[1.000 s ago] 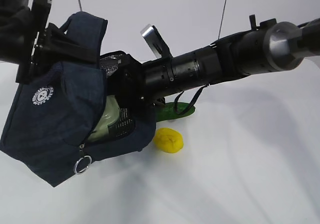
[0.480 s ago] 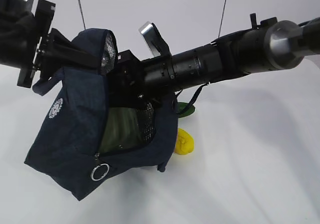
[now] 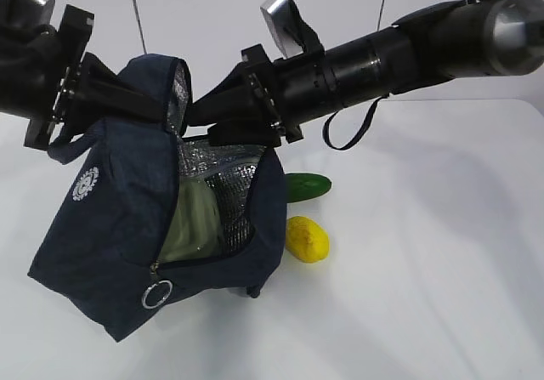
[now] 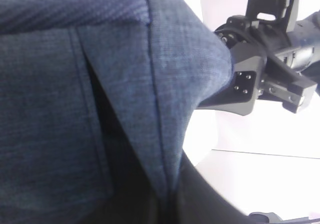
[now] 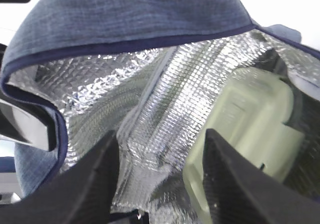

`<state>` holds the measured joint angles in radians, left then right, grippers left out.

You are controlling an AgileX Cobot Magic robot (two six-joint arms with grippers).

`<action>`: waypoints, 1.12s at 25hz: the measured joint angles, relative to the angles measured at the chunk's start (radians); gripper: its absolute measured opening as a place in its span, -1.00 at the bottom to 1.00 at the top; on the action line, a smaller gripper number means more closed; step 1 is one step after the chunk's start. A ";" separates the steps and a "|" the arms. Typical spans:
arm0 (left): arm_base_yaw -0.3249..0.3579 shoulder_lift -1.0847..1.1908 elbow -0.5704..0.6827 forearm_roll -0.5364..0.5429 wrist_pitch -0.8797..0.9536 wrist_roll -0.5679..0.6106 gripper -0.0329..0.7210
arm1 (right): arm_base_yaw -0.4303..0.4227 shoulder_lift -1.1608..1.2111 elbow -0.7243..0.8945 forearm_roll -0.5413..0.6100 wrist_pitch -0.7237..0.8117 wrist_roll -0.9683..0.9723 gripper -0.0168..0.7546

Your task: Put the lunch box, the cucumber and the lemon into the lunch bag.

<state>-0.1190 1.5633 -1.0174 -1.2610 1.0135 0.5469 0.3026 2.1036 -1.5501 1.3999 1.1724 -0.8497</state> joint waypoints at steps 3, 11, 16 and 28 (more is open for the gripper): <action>0.000 0.000 0.000 0.000 -0.002 0.000 -0.92 | -0.020 0.000 -0.020 -0.051 0.000 0.021 0.05; 0.000 0.000 0.000 0.000 0.000 0.000 -0.92 | -0.025 0.000 -0.061 -0.136 0.008 0.075 0.05; 0.000 0.000 0.000 0.000 0.003 0.000 -0.92 | -0.031 -0.010 -0.096 -0.270 0.013 0.086 0.05; 0.002 0.083 0.000 -0.038 0.013 0.007 -0.92 | -0.033 -0.226 -0.102 -0.744 0.045 0.312 0.05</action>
<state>-0.1170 1.6460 -1.0174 -1.2989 1.0269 0.5539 0.2699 1.8781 -1.6525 0.6559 1.2170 -0.5382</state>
